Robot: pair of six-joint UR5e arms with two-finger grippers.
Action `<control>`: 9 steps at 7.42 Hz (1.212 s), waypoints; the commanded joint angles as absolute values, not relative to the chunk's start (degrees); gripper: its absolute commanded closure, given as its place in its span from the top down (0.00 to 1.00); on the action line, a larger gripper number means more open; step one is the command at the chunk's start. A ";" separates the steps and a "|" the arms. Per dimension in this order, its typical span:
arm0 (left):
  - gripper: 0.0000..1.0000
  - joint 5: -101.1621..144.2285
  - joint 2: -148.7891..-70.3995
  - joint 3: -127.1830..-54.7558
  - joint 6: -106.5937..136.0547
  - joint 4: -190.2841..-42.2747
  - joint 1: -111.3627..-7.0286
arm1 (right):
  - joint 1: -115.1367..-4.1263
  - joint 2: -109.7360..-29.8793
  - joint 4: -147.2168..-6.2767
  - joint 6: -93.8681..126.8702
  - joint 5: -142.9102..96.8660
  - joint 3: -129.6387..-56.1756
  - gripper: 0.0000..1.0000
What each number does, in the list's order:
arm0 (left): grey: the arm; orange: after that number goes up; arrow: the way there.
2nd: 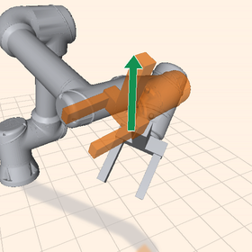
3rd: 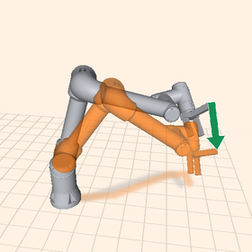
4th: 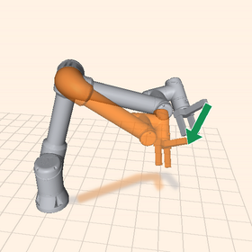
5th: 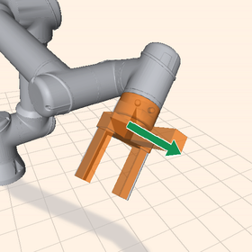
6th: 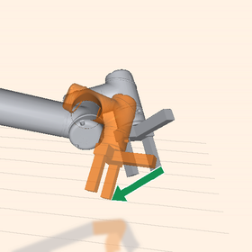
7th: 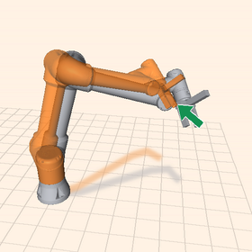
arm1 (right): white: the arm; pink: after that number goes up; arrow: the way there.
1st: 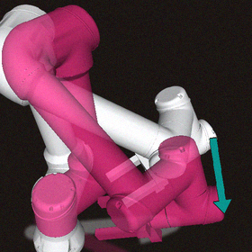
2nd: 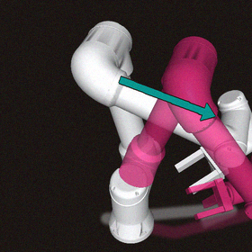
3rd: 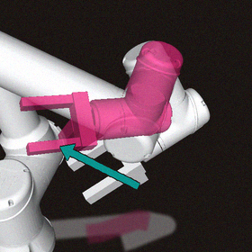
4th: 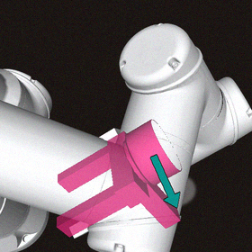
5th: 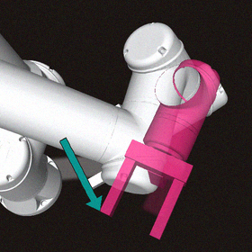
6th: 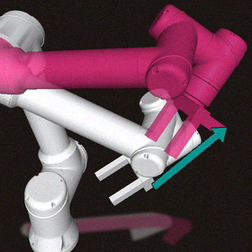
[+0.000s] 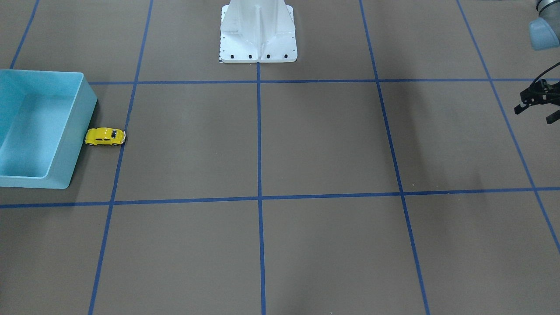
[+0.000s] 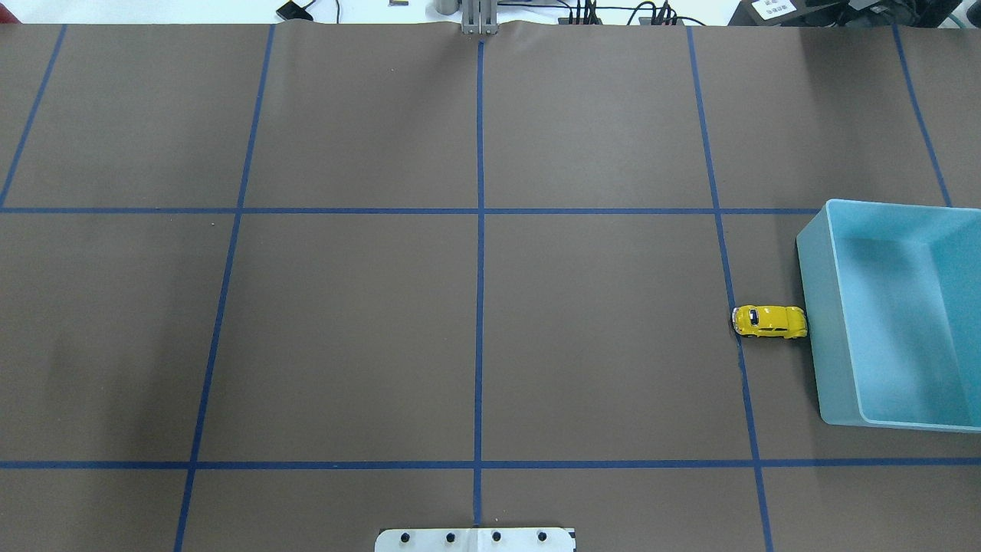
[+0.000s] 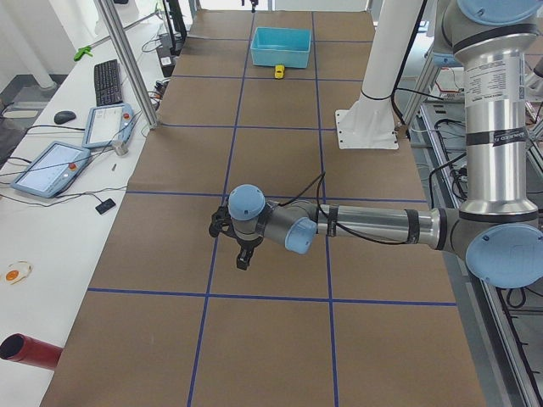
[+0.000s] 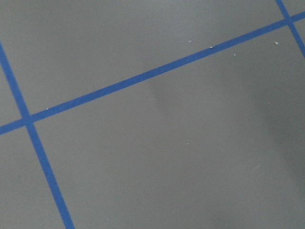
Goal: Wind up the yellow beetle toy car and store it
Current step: 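Reach the right gripper down to the car beside the blue bin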
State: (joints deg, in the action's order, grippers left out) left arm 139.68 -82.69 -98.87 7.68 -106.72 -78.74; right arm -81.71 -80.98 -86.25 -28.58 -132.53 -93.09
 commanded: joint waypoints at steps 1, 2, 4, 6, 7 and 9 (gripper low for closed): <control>1.00 139.83 -82.97 -102.90 7.47 -97.16 -81.74 | -76.48 -78.16 -86.22 -29.17 -131.75 -97.81 1.00; 1.00 139.75 -82.97 -104.66 7.30 -95.29 -83.74 | -73.94 -75.52 -86.22 -29.09 -129.75 -98.17 1.00; 1.00 139.48 -82.53 -105.91 4.68 -93.18 -85.86 | -66.75 -74.80 -86.22 -29.35 -129.38 -99.84 1.00; 1.00 137.48 -82.88 -105.65 -8.98 -85.03 -91.38 | -59.26 -75.75 -86.31 -29.97 -128.76 -104.56 1.00; 1.00 133.81 -82.79 -104.95 -14.27 -84.64 -91.75 | -55.67 -77.41 -86.40 -32.93 -128.67 -107.11 1.00; 1.00 133.33 -82.18 -103.01 -15.03 -85.08 -92.11 | -49.86 -77.08 -86.40 -33.31 -127.45 -107.31 1.00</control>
State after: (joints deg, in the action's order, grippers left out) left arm 134.15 -82.35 -103.98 -13.66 -85.26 -91.75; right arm -53.65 -77.02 -86.38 -32.72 -128.33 -106.71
